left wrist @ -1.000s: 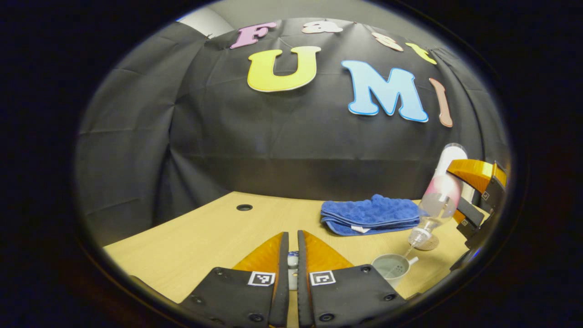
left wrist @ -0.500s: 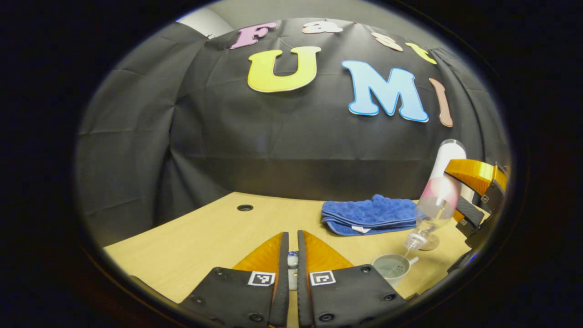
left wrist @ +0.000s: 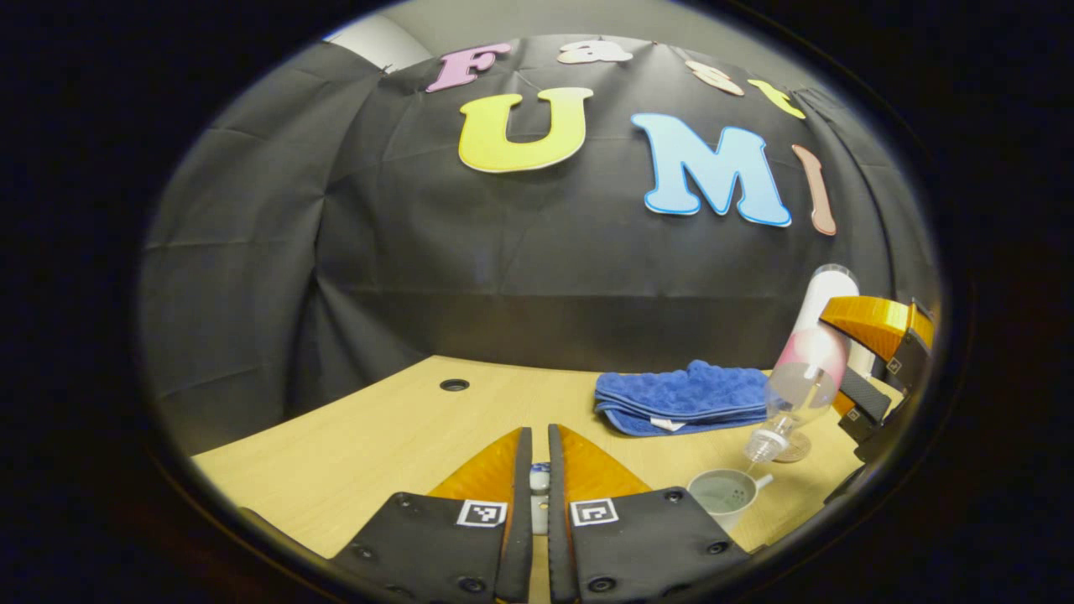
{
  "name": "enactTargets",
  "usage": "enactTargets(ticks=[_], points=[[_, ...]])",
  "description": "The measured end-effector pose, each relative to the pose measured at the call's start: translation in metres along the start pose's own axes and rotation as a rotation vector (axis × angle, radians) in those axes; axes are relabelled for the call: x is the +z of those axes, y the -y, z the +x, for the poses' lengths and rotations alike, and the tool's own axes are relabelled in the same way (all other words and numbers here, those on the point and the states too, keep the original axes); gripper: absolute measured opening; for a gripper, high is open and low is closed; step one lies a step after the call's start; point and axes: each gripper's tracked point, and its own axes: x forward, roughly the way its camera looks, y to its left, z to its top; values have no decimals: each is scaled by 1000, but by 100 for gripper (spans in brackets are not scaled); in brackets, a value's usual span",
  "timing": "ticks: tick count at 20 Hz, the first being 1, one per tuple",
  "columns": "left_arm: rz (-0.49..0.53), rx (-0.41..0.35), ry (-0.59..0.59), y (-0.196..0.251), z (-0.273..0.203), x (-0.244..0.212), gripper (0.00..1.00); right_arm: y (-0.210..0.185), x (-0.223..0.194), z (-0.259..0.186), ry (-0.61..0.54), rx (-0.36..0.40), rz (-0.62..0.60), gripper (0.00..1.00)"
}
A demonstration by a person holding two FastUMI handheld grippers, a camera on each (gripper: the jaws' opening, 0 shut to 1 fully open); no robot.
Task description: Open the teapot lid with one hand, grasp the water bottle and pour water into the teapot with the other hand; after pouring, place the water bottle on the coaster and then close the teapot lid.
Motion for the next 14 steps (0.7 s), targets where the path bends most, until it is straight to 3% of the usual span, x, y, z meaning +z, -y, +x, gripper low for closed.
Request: enactTargets(ticks=[4,14], points=[[-6,-1,7,1,-2,1,14,-30,2,-14,-27,86,214,76],[-11,-2,9,0,-1,1,14,-52,-9,-25,-188,246,976,76]])
